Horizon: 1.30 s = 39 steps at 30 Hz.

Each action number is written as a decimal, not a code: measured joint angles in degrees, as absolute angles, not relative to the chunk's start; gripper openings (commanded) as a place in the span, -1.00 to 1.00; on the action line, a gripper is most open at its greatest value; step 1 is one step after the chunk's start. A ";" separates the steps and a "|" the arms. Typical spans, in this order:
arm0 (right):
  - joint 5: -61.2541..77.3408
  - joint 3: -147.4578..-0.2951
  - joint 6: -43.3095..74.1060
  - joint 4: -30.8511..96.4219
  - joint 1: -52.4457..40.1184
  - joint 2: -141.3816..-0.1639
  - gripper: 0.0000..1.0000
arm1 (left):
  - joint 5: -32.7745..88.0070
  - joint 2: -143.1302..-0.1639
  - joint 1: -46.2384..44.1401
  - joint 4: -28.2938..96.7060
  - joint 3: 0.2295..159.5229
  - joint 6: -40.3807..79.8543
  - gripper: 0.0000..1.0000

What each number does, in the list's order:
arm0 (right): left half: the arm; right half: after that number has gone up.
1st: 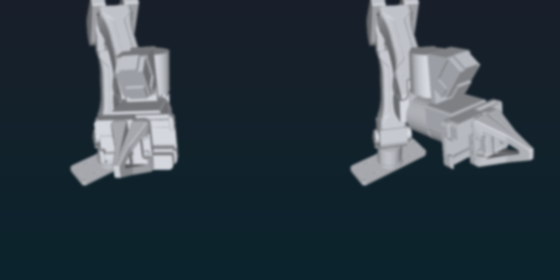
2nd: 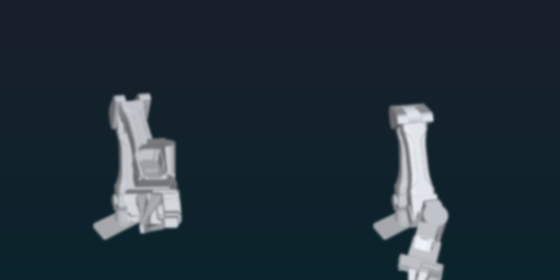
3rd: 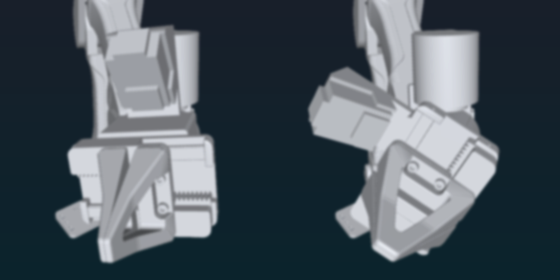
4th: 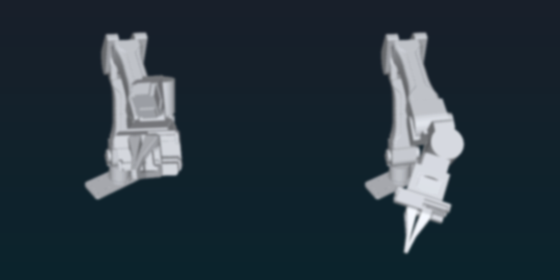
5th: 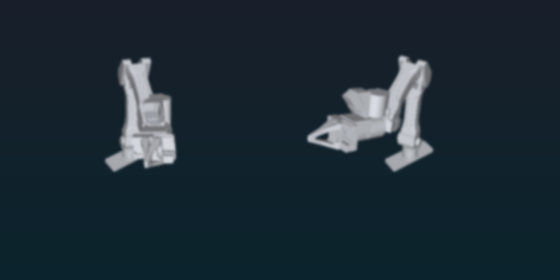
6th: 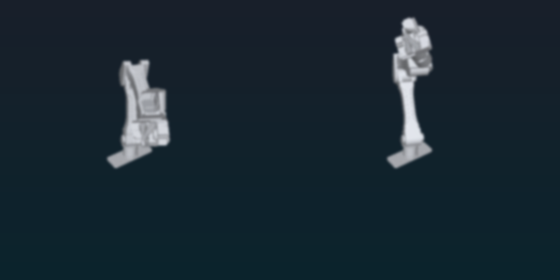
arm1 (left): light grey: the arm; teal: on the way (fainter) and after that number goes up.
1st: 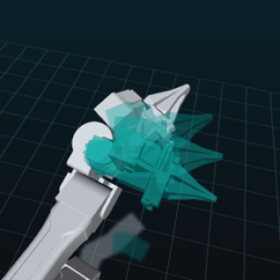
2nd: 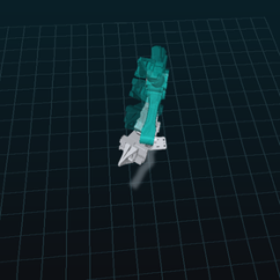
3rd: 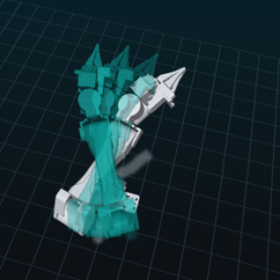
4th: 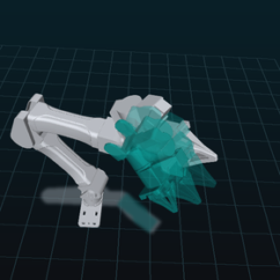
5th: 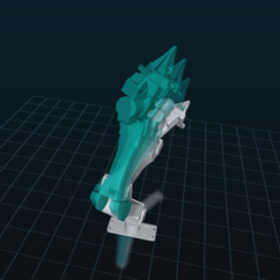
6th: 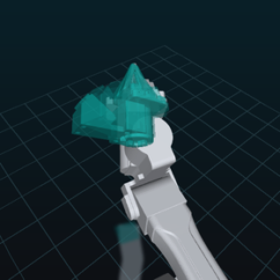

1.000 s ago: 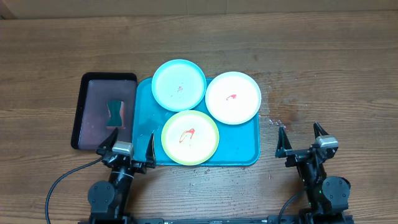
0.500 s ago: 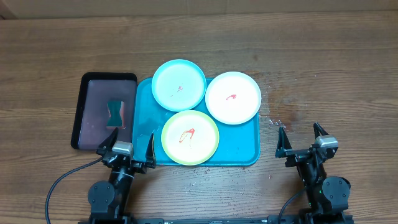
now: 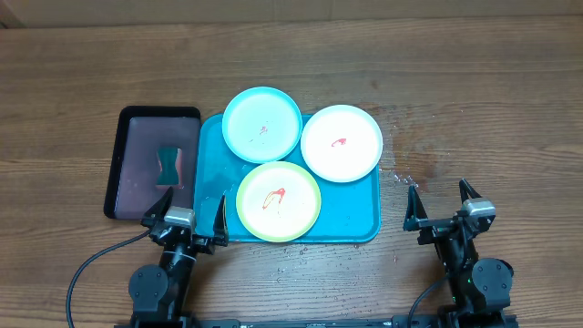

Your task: Clean dirty plates on tray and stack at the side

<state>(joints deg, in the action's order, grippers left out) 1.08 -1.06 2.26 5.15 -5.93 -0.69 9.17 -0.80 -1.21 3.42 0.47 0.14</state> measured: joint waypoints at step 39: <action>3.90 -44.64 7.33 42.37 -5.93 -43.97 1.00 | 2.26 -40.23 -1.21 50.15 50.39 3.03 1.00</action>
<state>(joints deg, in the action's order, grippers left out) 3.90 -44.64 7.33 42.37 -5.93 -43.97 2.26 -40.23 -1.21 50.15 50.39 3.03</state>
